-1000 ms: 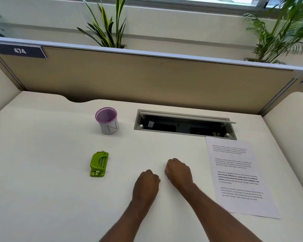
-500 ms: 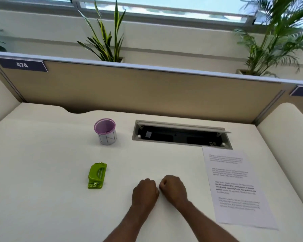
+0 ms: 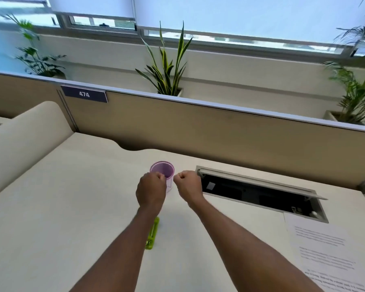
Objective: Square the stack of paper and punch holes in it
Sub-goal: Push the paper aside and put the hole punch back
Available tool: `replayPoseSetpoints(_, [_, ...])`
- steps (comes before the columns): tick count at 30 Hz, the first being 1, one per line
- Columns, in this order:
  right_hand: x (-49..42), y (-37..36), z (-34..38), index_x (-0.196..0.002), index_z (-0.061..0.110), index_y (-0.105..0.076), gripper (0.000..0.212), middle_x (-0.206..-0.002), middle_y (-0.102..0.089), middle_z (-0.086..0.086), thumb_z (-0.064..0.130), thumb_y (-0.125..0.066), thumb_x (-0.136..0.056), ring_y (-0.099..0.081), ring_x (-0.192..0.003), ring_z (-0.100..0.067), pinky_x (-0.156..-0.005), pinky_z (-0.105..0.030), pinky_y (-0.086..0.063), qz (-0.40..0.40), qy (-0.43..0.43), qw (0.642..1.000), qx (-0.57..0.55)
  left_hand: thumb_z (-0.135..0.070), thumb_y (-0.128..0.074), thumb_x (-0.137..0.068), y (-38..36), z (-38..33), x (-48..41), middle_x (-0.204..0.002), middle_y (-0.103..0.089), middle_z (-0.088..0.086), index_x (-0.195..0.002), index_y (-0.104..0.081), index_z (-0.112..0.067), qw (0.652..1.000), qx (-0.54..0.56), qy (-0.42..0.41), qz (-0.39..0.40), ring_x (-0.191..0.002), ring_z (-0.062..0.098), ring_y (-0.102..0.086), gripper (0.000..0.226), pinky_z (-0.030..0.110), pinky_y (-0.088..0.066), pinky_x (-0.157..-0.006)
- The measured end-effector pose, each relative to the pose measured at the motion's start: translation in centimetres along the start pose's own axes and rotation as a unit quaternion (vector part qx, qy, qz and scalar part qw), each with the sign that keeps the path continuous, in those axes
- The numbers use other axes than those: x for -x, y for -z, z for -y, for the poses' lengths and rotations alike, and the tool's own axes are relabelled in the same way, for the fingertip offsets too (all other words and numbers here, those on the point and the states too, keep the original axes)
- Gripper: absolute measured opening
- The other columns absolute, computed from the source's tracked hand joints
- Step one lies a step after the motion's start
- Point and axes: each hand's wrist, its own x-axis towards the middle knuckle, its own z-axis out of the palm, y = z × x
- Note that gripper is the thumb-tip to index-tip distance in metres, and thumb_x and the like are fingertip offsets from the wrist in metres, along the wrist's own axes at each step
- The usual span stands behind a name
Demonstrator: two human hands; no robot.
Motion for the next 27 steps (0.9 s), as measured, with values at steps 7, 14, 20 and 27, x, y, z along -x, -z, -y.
replayPoseSetpoints(7, [-5.8, -2.4, 2.8, -0.087, 0.007, -0.07, 0.027, -0.094, -0.072, -0.015, 0.01, -0.044, -0.085, -0.066, -0.086, -0.037, -0.064, -0.029, -0.043, 0.011, 0.015, 0.985, 0.169, -0.016, -0.057, -0.088, -2.1, 0.0, -4.8, -0.097, -0.072, 0.012, -0.098, -0.071, -0.008, 0.997, -0.032, -0.008, 0.071, -0.085, 0.03, -0.067, 0.019, 0.031, -0.05, -0.064])
replayPoseSetpoints(14, [-7.4, -2.8, 2.4, -0.078, 0.012, -0.072, 0.016, -0.085, -0.074, -0.011, 0.015, -0.056, -0.076, -0.067, -0.081, -0.033, -0.066, -0.032, -0.05, 0.012, 0.017, 0.981, 0.19, -0.022, -0.059, -0.089, -3.9, 0.9, -6.2, -0.092, -0.075, 0.012, -0.097, -0.073, -0.008, 0.998, -0.035, 0.01, 0.044, -0.08, 0.028, -0.069, 0.022, 0.028, -0.046, -0.057])
replayPoseSetpoints(20, [-7.3, -3.0, 2.1, -0.086, 0.009, -0.071, 0.026, -0.092, -0.073, -0.014, 0.011, -0.045, -0.083, -0.067, -0.084, -0.037, -0.07, -0.036, -0.053, 0.024, 0.042, 0.974, 0.222, -0.019, -0.067, -0.084, -3.9, 1.0, -6.2, -0.102, -0.072, 0.013, -0.108, -0.069, -0.005, 0.996, -0.056, -0.016, 0.063, -0.092, 0.028, -0.066, 0.028, 0.035, -0.055, -0.066])
replayPoseSetpoints(27, [-5.7, -2.2, 1.7, -0.095, 0.011, -0.066, 0.037, -0.102, -0.067, -0.007, 0.045, -0.055, -0.086, -0.063, -0.093, -0.03, -0.074, -0.038, -0.051, -0.06, 0.07, 0.976, 0.198, -0.022, -0.059, -0.087, -3.1, 0.9, -5.3, -0.101, -0.069, 0.01, -0.107, -0.068, -0.01, 0.995, -0.056, -0.081, 0.019, -0.092, 0.026, -0.057, 0.025, 0.034, -0.048, -0.066])
